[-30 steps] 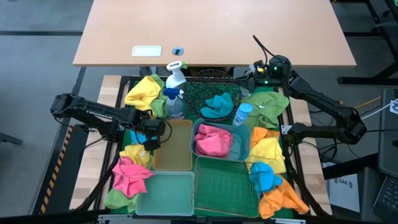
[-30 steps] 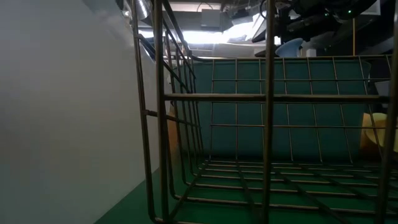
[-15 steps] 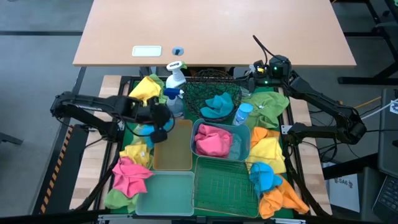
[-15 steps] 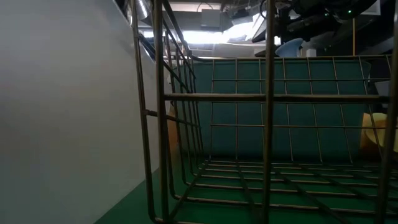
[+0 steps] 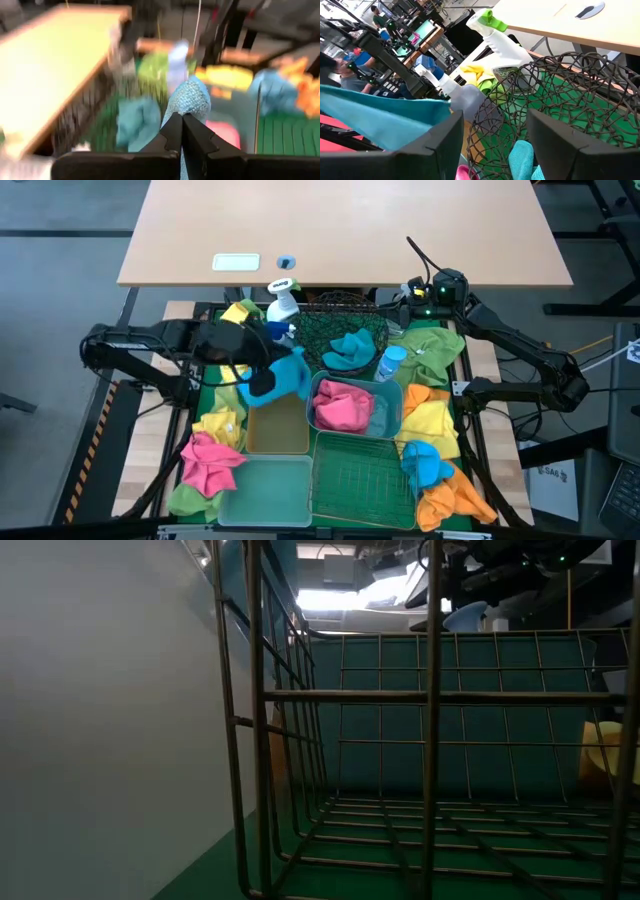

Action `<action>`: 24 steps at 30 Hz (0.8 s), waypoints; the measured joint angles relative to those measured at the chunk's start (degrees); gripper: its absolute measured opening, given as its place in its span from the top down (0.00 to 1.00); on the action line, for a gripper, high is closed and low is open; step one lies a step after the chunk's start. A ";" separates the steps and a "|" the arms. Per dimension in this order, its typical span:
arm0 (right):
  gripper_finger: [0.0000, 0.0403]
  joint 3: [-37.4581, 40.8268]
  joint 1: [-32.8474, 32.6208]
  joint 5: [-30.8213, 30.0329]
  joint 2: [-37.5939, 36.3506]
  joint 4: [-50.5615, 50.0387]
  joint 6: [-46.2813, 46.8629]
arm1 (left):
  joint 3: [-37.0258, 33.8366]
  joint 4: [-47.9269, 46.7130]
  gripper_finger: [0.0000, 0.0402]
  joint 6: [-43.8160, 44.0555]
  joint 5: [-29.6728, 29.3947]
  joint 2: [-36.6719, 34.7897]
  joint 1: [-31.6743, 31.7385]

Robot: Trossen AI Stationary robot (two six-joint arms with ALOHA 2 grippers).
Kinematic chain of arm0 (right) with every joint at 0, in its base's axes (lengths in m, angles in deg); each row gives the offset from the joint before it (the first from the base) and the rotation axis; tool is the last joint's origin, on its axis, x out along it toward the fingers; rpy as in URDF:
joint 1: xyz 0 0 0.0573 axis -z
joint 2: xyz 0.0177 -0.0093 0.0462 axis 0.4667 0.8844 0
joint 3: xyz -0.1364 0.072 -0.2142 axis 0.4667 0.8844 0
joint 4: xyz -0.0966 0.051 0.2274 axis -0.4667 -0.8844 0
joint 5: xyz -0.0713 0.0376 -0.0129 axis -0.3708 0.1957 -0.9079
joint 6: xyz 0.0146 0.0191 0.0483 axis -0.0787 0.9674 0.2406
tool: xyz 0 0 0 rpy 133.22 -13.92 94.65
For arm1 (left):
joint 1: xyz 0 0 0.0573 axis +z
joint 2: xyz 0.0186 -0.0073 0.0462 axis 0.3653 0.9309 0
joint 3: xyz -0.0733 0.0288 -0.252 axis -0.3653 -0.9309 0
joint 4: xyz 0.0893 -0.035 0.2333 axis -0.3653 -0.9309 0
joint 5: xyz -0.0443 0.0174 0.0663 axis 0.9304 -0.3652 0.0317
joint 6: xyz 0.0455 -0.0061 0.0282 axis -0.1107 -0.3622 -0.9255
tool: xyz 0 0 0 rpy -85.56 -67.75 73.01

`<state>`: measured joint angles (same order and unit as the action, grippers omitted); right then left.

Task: Sort microfiber towel by color & place in baskets
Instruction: Put the left blue towel into the black circular wire basket

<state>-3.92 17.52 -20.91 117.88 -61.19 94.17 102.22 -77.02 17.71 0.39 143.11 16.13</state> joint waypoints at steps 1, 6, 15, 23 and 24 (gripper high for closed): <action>0.46 0.00 0.00 0.00 0.00 0.00 0.00 | 0.32 2.77 1.00 -1.59 -0.21 0.00 0.02; 0.46 0.00 0.00 0.00 0.00 0.00 0.00 | 0.51 19.26 1.00 -10.55 -0.31 0.02 0.68; 0.46 0.00 0.00 0.01 0.00 0.41 0.02 | 0.48 43.72 1.00 -25.77 0.32 0.02 5.36; 0.46 0.00 0.02 0.00 -0.02 0.42 0.02 | 0.49 59.35 1.00 -28.55 6.21 1.52 12.61; 0.46 0.00 0.02 0.00 -0.02 0.42 0.02 | 0.50 60.86 1.00 -28.42 7.23 1.90 13.49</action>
<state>-3.92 17.54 -20.91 117.86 -60.78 94.19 102.72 -16.16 -10.72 7.62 145.01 29.62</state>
